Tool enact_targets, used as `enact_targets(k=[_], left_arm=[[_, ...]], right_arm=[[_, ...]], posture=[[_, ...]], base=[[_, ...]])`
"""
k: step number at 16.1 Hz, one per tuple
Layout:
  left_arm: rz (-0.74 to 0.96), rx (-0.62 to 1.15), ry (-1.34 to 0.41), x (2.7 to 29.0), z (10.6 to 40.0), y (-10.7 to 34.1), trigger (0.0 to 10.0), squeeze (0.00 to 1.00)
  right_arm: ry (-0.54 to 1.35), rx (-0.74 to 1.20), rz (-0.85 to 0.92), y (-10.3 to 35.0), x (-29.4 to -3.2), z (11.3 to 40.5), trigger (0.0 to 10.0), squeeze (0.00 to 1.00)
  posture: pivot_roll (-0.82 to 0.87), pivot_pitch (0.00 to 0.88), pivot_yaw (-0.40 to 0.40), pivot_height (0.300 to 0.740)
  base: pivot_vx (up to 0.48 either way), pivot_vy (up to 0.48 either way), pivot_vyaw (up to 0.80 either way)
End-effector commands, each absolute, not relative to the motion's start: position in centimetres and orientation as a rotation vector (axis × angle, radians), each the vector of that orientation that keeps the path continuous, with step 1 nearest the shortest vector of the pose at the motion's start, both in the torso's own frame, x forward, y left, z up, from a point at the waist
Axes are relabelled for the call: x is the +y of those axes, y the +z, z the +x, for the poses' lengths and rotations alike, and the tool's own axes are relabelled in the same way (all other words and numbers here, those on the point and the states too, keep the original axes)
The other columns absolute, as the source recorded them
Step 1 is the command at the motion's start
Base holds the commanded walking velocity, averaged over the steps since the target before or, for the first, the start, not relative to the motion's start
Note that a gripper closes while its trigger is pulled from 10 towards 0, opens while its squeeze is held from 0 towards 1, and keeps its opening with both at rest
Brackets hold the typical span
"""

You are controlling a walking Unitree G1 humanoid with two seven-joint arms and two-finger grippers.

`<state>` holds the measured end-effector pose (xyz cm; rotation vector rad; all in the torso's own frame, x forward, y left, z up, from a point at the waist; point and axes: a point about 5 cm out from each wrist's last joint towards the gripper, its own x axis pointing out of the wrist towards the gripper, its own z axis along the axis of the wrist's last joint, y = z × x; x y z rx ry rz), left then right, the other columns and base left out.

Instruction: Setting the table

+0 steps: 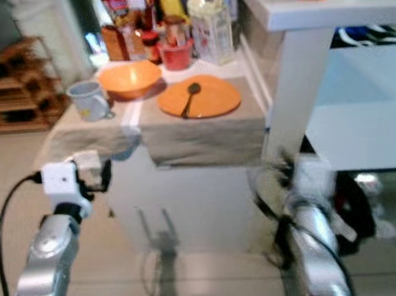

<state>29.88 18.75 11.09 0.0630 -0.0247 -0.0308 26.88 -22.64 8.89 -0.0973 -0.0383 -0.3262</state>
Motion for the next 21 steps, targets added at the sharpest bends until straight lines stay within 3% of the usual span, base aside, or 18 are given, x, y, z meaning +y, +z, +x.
enact_targets(k=[1,4,9,13,21], left_arm=[[0.075,-0.027,-0.033,18.9,30.4,11.5,10.0,0.00],[0.075,-0.047,-0.055,18.6,31.0,11.9,10.0,0.00],[0.071,-0.042,-0.056,18.4,31.3,11.9,10.0,0.00],[0.062,-0.058,-0.053,18.5,30.9,12.0,10.0,0.00],[0.058,-0.067,-0.060,18.0,30.1,12.6,10.0,0.00]], right_arm=[[-0.365,-0.027,-0.122,8.7,-22.8,26.5,10.0,0.00],[-0.319,-0.020,-0.101,8.6,-22.0,26.8,10.0,0.00],[-0.031,-0.200,-0.062,13.2,-16.6,30.6,10.0,0.00],[0.016,-0.237,-0.055,14.7,-15.7,32.1,10.0,0.00],[0.068,-0.283,-0.062,16.2,-14.8,33.2,10.0,0.00]], posture=[[-0.14,0.000,0.068,0.740],[-0.15,0.000,0.076,0.740],[-0.13,0.000,0.068,0.740],[-0.11,0.000,0.065,0.740],[-0.09,0.000,0.061,0.740]], base=[[0.000,0.000,0.00],[0.000,0.000,0.00],[0.000,0.000,0.00],[0.075,0.000,0.00],[0.200,0.391,0.00]])
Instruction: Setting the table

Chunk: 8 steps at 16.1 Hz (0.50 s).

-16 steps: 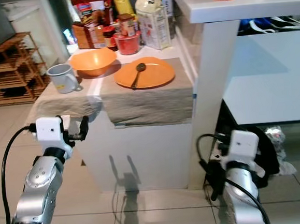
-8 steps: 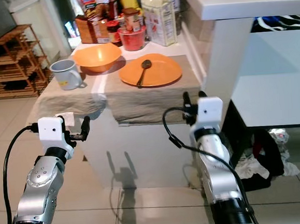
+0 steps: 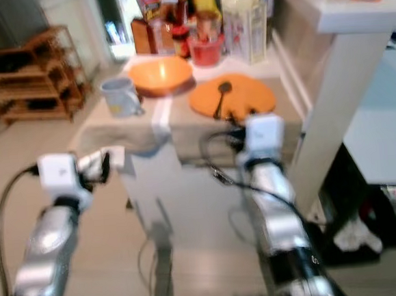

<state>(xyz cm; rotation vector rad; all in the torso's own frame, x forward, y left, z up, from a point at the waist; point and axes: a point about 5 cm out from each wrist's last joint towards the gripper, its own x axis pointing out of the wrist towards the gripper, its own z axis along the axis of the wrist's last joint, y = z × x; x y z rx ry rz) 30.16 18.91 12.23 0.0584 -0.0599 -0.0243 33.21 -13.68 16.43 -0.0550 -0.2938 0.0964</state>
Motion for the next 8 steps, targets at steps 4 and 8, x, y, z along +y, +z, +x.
enact_targets(k=[4,8], left_arm=[[0.106,0.062,-0.209,18.9,25.1,11.7,10.0,0.00],[0.126,0.015,-0.222,18.0,26.2,13.0,10.0,0.00]], right_arm=[[0.027,-0.243,-0.088,15.9,-16.3,34.6,10.0,0.00],[-0.028,-0.250,-0.091,16.6,-17.4,35.8,10.0,0.00]], posture=[[-0.07,0.000,0.099,0.740],[-0.04,0.000,0.114,0.740]], base=[[0.098,0.288,0.00],[0.098,0.000,0.00]])
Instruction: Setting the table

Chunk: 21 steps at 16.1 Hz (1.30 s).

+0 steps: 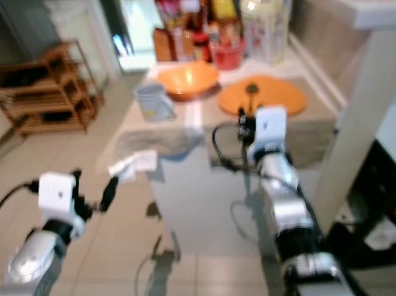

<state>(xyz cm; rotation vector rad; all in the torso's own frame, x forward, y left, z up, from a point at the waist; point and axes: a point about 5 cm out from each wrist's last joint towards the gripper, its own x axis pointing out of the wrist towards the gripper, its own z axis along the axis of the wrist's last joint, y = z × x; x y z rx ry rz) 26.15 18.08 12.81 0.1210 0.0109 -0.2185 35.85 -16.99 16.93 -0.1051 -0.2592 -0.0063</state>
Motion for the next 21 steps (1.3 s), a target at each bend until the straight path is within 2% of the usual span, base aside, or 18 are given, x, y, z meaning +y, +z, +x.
enact_targets(k=[1,6,8,13,21], left_arm=[[0.121,0.015,-0.219,18.0,26.1,13.2,10.0,0.00],[0.129,0.009,-0.216,17.8,26.3,13.8,10.0,0.00],[0.119,0.036,-0.275,17.9,25.1,13.4,10.0,0.00],[0.115,0.012,-0.263,17.6,25.3,14.1,10.0,0.00],[0.077,-0.009,-0.268,16.5,25.0,14.4,10.0,0.00]], right_arm=[[-0.029,-0.252,-0.091,16.7,-17.4,35.9,10.0,0.00],[-0.042,-0.263,-0.090,17.0,-17.5,36.5,10.0,0.00],[-0.097,-0.252,-0.117,17.8,-19.0,37.6,10.0,0.00],[-0.158,-0.248,-0.126,19.8,-20.4,39.1,10.0,0.00],[-0.127,-0.279,-0.123,21.1,-18.7,40.1,10.0,0.00]], posture=[[-0.04,0.000,0.114,0.740],[-0.05,0.000,0.115,0.740],[-0.05,0.000,0.124,0.740],[-0.03,0.000,0.110,0.740],[-0.01,0.000,0.094,0.740]], base=[[0.000,0.000,0.00],[0.000,0.000,0.00],[0.000,0.000,0.00],[0.451,0.000,0.00],[0.480,0.000,0.00]])
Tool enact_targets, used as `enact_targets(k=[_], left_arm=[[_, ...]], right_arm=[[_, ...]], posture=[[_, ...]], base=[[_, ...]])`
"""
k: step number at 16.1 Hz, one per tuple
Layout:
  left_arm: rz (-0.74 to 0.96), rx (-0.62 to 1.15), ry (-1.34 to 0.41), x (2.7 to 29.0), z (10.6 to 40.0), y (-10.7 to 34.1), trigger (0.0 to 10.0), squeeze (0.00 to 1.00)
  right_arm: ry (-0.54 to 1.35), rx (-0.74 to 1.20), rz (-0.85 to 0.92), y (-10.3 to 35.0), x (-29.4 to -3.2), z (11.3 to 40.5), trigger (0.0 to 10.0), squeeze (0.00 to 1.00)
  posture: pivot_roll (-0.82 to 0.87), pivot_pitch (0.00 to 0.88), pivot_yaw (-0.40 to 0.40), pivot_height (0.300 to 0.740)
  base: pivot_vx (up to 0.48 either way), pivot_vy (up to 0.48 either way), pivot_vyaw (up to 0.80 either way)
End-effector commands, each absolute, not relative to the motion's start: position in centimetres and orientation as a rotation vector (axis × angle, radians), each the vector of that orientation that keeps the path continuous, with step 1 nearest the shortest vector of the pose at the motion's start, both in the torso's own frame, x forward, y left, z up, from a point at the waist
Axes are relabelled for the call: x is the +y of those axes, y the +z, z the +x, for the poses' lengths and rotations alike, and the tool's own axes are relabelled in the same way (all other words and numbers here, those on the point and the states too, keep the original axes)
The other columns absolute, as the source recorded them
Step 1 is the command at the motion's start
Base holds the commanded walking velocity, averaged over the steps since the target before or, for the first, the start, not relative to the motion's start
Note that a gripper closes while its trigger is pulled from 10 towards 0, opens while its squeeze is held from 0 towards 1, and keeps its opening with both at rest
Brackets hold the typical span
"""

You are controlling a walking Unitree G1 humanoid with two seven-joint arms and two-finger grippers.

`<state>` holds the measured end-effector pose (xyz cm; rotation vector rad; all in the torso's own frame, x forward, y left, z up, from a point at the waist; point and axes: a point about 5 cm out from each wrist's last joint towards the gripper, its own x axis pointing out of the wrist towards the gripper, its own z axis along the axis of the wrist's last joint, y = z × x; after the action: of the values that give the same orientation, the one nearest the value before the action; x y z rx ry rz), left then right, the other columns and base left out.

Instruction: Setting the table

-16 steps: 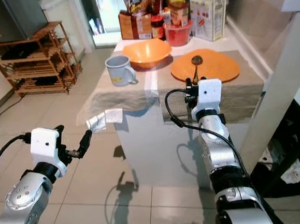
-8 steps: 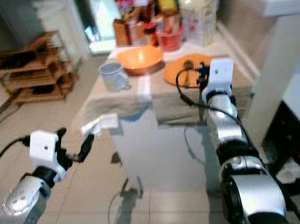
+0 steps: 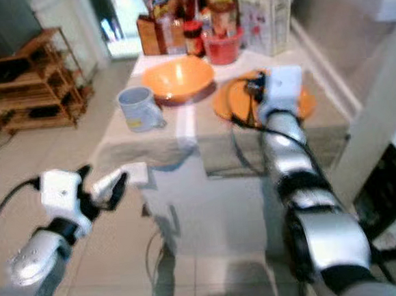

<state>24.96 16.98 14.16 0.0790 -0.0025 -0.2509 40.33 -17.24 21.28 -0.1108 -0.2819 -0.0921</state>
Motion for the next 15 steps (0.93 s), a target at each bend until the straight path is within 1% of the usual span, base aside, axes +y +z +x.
enact_targets(k=[1,3,8,10,12,15], left_arm=[[0.071,-0.015,-0.266,16.4,24.9,14.5,10.0,0.00],[0.092,-0.035,-0.227,16.6,24.9,14.7,10.0,0.00],[0.105,-0.052,-0.228,16.5,24.9,15.0,10.0,0.00],[0.108,-0.050,-0.232,16.5,24.9,15.0,10.0,0.00],[0.109,-0.049,-0.233,16.6,25.0,15.0,10.0,0.00],[0.110,-0.044,-0.236,16.7,24.7,15.2,10.0,0.00]], right_arm=[[-0.124,-0.280,-0.124,21.2,-18.7,40.2,10.0,0.00],[-0.117,-0.282,-0.122,21.4,-18.4,40.3,10.0,0.00],[-0.129,-0.272,-0.097,22.1,-18.3,40.7,10.0,0.00],[-0.204,-0.233,-0.037,22.8,-19.0,41.1,10.0,0.00],[-0.269,-0.179,-0.005,22.4,-19.8,41.2,10.0,0.00],[-0.281,-0.056,0.049,20.8,-19.9,41.2,10.0,0.00]], posture=[[0.00,0.000,0.091,0.740],[0.00,0.000,0.082,0.740],[0.00,0.000,0.087,0.740],[0.00,0.000,0.094,0.740],[0.01,0.000,0.096,0.740],[0.02,0.000,0.106,0.740]], base=[[0.480,0.000,0.00],[0.000,0.000,0.00],[0.000,0.000,0.00],[0.000,0.000,0.00],[0.000,0.000,0.00],[0.000,0.000,0.00]])
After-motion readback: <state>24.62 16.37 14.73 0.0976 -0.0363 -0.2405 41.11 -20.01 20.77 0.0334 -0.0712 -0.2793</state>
